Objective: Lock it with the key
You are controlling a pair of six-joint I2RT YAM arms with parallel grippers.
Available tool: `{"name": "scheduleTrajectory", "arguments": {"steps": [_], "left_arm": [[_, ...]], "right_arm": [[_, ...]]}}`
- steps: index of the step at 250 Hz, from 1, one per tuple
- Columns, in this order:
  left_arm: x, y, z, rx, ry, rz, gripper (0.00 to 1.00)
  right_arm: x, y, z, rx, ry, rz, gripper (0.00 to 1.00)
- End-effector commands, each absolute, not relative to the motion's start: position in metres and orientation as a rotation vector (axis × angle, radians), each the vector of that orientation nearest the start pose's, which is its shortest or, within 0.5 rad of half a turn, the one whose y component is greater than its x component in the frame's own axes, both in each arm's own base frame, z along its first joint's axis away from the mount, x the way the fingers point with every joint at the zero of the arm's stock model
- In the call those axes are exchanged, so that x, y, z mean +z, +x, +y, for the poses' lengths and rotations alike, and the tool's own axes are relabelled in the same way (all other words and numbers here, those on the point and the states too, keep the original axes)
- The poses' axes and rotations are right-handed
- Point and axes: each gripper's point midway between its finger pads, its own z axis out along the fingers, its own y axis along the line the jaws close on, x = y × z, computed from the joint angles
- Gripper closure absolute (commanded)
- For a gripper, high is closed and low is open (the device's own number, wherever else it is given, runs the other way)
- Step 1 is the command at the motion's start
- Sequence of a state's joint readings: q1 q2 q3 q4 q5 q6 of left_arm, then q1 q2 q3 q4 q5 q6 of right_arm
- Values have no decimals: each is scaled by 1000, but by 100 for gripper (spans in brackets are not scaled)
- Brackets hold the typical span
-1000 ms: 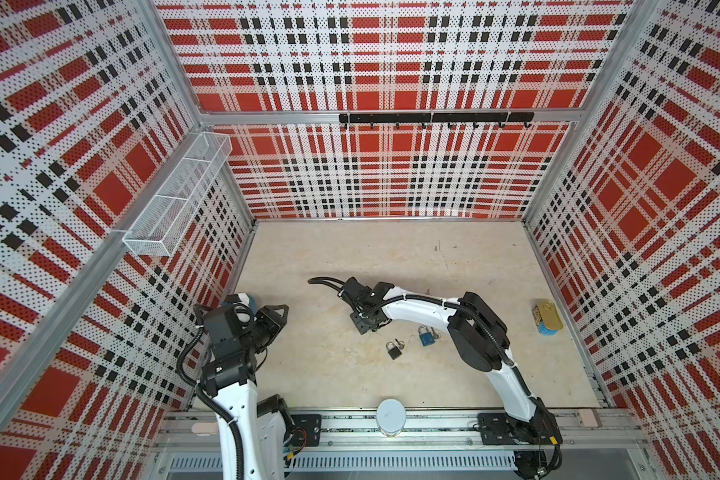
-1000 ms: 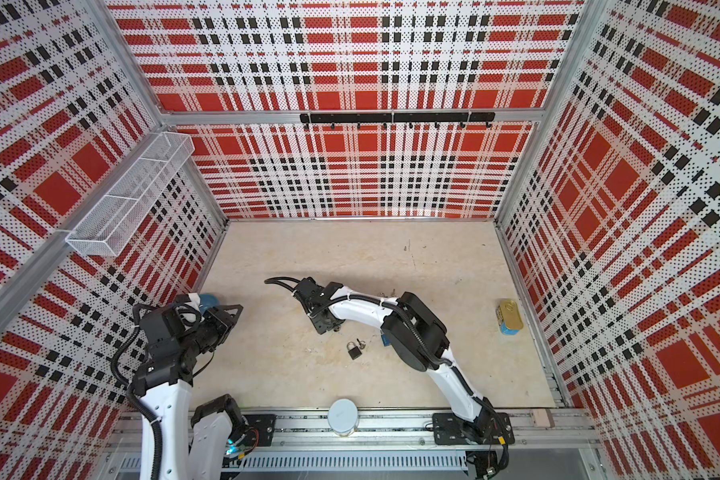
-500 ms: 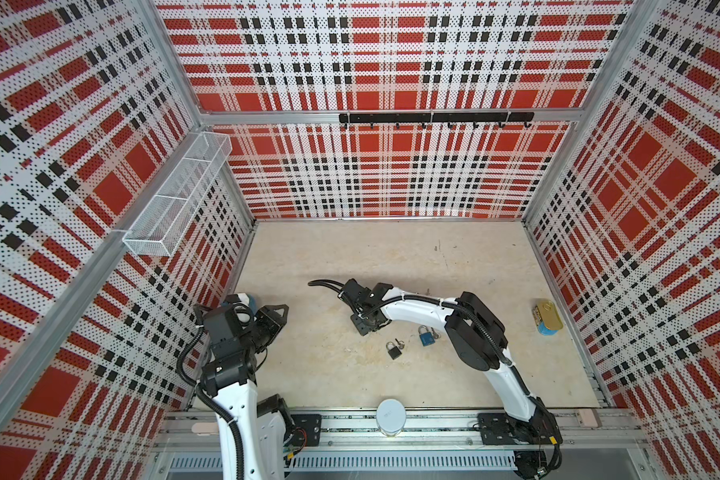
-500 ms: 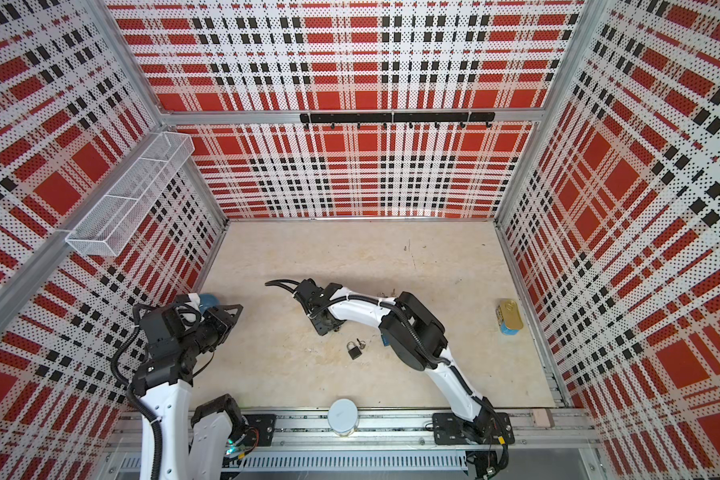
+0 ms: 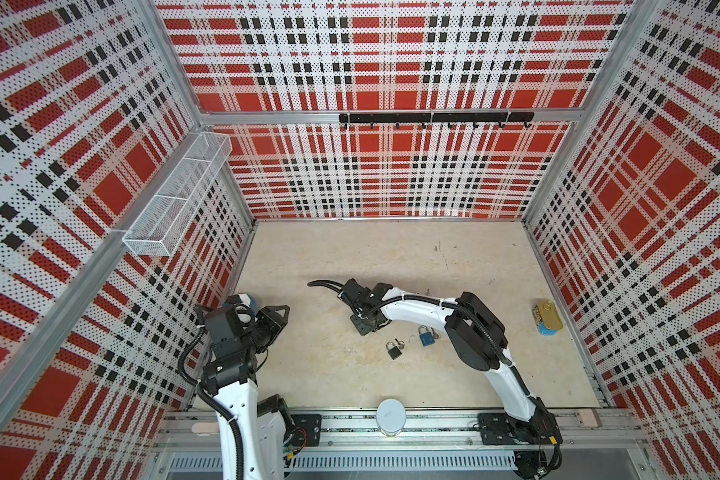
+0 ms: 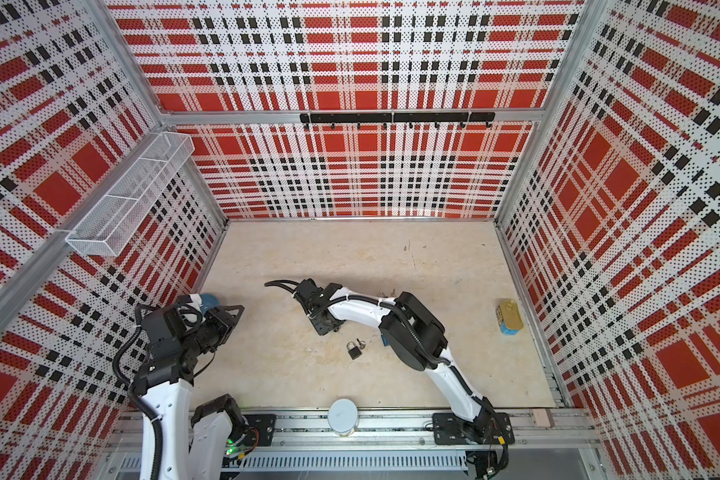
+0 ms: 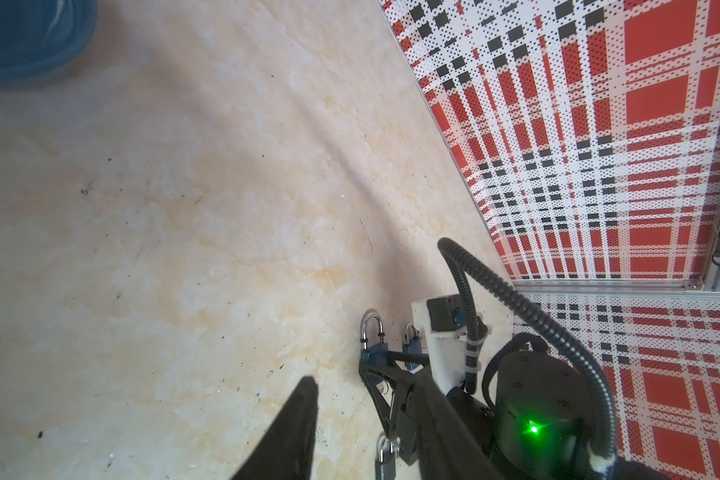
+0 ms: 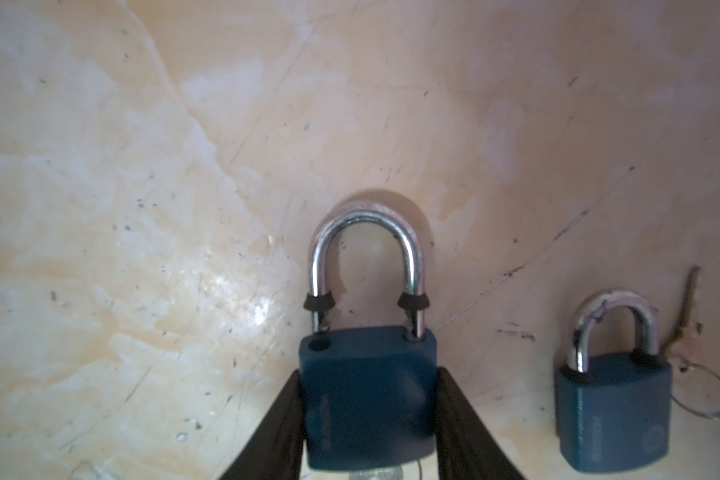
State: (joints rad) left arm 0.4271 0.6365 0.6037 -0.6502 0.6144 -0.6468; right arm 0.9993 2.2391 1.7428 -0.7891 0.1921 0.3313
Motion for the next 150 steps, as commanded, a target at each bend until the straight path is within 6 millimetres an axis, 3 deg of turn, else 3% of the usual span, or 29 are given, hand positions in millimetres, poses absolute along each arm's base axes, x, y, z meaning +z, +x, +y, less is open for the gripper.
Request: {"name": "scheduleTrajectory", "arguments": {"steps": [1,94,150], "left_arm": [[188,246,-5,-832,-802,2071,58],[172,261,-38,-823,-695,2228,60],[159,271,-48,-891,-707,2263,61]], "right_arm": [[44,293,398,54,-911,2628,71],[80,284,396,145,-937,2580,72],[87,275,390,182,-956,2576,73]]}}
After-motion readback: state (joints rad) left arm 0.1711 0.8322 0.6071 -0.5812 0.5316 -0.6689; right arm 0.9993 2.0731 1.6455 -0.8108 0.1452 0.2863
